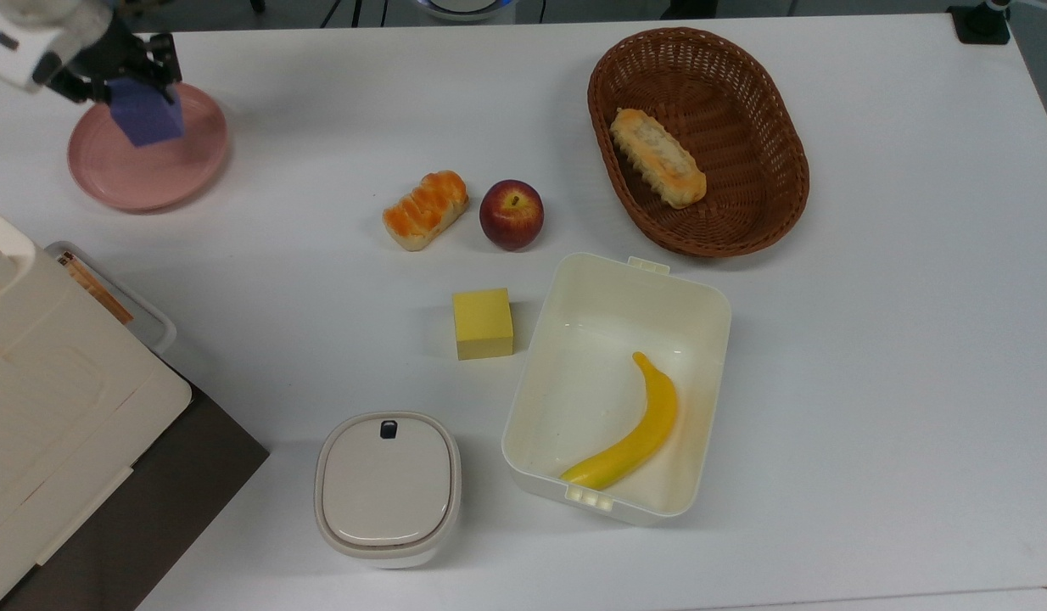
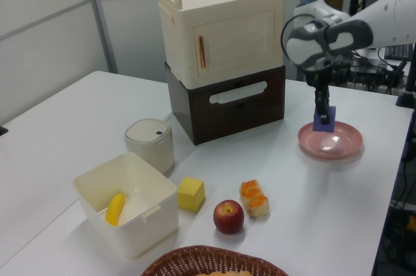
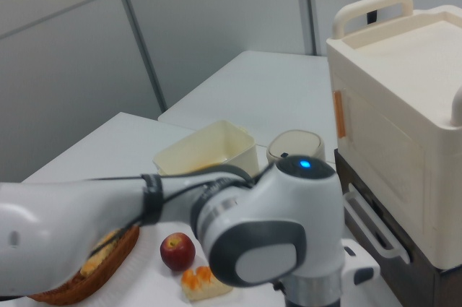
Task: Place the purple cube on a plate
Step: 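Lower the purple cube onto the pink plate and open the gripper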
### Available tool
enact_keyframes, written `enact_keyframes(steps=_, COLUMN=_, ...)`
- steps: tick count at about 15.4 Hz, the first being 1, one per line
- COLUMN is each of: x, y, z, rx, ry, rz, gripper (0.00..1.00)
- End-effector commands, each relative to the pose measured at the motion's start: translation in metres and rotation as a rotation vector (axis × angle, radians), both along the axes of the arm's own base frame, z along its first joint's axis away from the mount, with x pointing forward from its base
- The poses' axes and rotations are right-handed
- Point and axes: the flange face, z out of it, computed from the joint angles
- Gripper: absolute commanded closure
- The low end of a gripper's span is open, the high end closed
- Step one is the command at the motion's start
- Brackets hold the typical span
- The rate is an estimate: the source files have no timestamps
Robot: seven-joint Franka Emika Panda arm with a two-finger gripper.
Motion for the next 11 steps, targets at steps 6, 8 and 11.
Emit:
enact_keyframes(steps=6, x=0.018, y=-0.005, z=-0.042, rx=-0.037, ry=0.028, rz=0.033, gripper=0.65)
enact_keyframes(steps=8, x=0.019, y=-0.003, z=-0.041, rx=-0.039, ry=0.028, rz=0.032, gripper=0.17)
enact_keyframes(steps=11, x=0.023, y=-0.003, z=-0.025, rx=-0.043, ry=0.022, rz=0.024, gripper=0.00)
